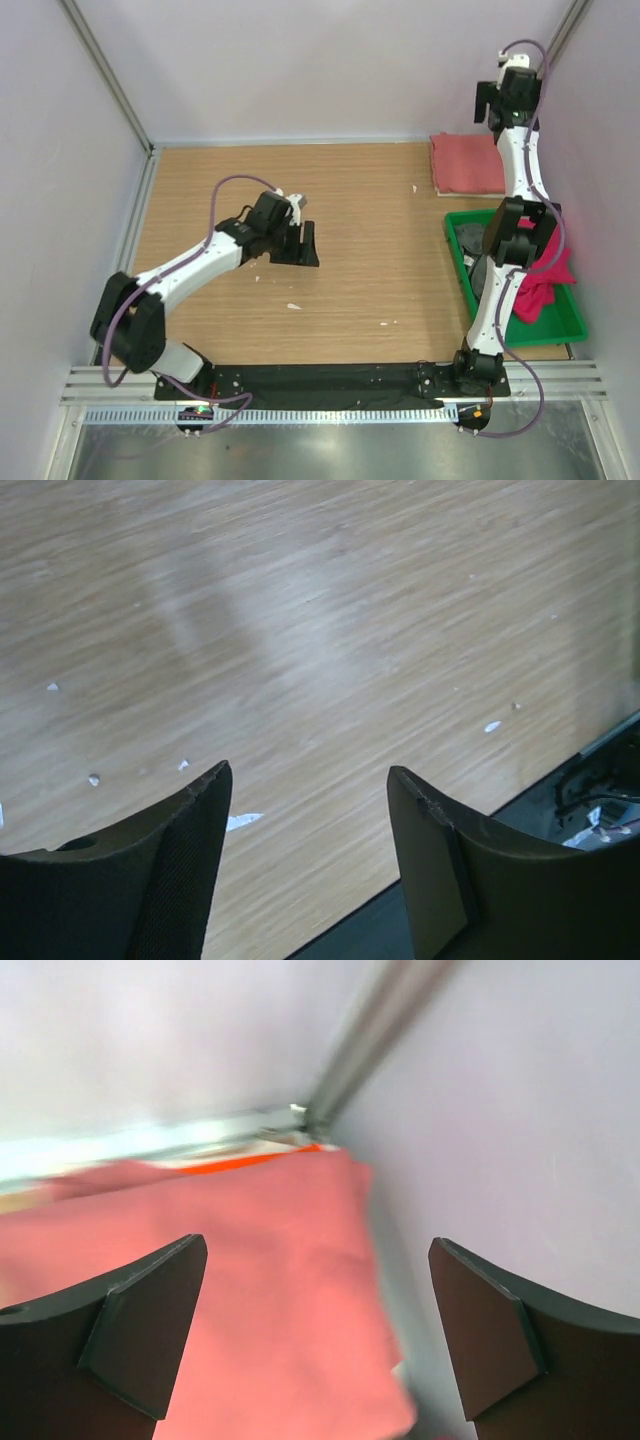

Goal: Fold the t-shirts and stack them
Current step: Reset both grippers

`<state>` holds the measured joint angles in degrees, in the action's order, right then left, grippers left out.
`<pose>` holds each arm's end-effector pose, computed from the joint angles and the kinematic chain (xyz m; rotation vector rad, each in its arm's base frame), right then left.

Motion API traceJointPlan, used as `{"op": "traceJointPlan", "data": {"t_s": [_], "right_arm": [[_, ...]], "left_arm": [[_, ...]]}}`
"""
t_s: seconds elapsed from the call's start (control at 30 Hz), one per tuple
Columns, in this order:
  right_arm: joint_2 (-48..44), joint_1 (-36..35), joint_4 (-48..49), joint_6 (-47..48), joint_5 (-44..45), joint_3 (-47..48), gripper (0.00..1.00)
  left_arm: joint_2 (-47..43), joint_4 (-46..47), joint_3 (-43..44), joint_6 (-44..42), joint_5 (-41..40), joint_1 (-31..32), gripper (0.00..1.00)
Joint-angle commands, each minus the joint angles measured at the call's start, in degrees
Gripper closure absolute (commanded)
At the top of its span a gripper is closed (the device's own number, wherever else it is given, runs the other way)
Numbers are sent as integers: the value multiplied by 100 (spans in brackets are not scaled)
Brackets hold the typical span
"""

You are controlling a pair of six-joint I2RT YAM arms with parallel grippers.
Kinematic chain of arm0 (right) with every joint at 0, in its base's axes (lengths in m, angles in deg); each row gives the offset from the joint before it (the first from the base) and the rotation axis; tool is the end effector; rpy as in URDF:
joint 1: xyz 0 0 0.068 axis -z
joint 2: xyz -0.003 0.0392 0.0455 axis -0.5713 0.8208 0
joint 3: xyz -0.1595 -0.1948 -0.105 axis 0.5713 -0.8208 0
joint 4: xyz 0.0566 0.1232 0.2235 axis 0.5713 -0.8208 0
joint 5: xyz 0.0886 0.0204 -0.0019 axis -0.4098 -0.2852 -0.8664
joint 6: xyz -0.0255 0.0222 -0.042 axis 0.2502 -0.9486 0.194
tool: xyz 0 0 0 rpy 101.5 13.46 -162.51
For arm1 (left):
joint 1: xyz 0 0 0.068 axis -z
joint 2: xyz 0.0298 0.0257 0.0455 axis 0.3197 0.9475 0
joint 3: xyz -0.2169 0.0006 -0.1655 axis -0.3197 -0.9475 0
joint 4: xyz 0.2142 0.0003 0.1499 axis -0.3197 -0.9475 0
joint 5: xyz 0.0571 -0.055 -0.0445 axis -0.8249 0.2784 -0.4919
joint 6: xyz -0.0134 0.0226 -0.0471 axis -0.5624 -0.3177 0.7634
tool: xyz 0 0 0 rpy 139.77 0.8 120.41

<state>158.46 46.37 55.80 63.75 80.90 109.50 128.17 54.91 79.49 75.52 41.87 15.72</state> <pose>0.5390 -0.1186 0.3161 0.0907 2.0003 -0.5415 0.2654 -0.1912 0.2359 0.2631 2.6236 -0.6945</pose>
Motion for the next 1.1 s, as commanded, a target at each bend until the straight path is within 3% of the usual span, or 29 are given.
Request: {"op": "traceJointPlan", "data": {"t_s": [0.0,0.13,0.17,0.4,0.47,0.63,0.77,0.87,0.9,1.07], "right_arm": [[-1598,-659,-278,-988,-223,-477,0],[-2584,-1529,-526,-2157,-900,-1759,0],[-2795,-1705,-438,-2420,-997,-2537,0],[-4956,-2919,1265,-4530,-2368,-6521,0],[-5841,-3104,1811,-5259,-2317,-7801,0],[-7663,-3139,2243,-6604,-2377,-9889,0],[-9113,-3148,1876,-7806,-2589,-11260,0],[-10125,-3157,1050,-8223,-2606,-11771,0],[-10345,-3157,865,-8389,-2667,-11869,0],[-12338,-3166,-32,-8838,-2835,-12439,0]], "left_arm": [[-978,517,-724,552,224,-18,35],[-1787,1134,-1543,1429,805,-27,28],[-1954,1231,-1719,1572,954,-18,26],[-4010,2775,-3738,3206,974,-27,21],[-4862,3164,-4206,3837,859,-27,20],[-6865,4219,-5920,5368,226,-36,18],[-9208,3521,-6695,6239,-90,-36,17],[-8496,4252,-6721,6178,338,-27,17],[-8294,4873,-6774,6292,314,-27,16],[-8581,5284,-6819,6530,16,-27,4]]}}
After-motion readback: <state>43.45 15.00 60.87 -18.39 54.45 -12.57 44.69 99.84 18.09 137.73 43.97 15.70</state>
